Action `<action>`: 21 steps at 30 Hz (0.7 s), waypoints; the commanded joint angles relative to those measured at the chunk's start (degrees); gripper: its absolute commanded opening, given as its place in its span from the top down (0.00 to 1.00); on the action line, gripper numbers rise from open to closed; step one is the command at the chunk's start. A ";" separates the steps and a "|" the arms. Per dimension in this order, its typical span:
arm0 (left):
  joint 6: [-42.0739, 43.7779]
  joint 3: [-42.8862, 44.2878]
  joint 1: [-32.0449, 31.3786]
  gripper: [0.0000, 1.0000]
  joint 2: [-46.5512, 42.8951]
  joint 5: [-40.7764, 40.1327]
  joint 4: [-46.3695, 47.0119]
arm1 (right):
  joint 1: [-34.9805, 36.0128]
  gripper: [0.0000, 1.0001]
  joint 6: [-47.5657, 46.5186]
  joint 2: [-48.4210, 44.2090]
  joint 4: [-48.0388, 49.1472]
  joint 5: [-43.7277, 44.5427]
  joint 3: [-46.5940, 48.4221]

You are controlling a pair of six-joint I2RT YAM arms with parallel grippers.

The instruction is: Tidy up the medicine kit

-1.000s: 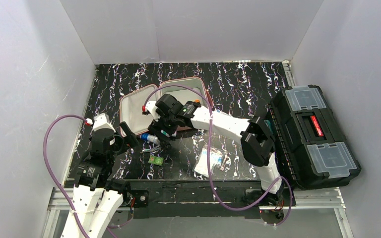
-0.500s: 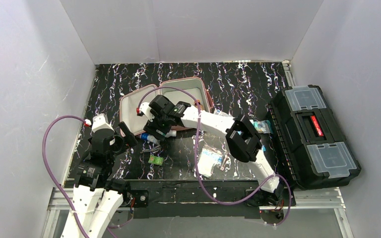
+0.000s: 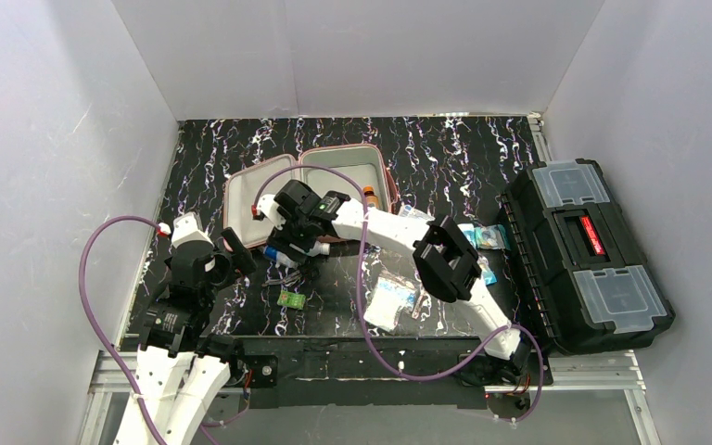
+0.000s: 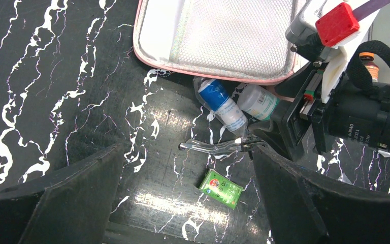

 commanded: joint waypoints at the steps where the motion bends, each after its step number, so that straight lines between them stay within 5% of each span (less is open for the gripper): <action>1: 0.02 0.25 -0.22 0.00 -0.46 -0.89 -0.29 | -1.09 0.22 -1.23 1.23 0.46 0.69 0.95; 21: 0.28 0.17 -0.20 0.00 -0.35 -0.16 -0.04 | -2.04 0.22 -1.23 2.08 0.80 0.69 -1.77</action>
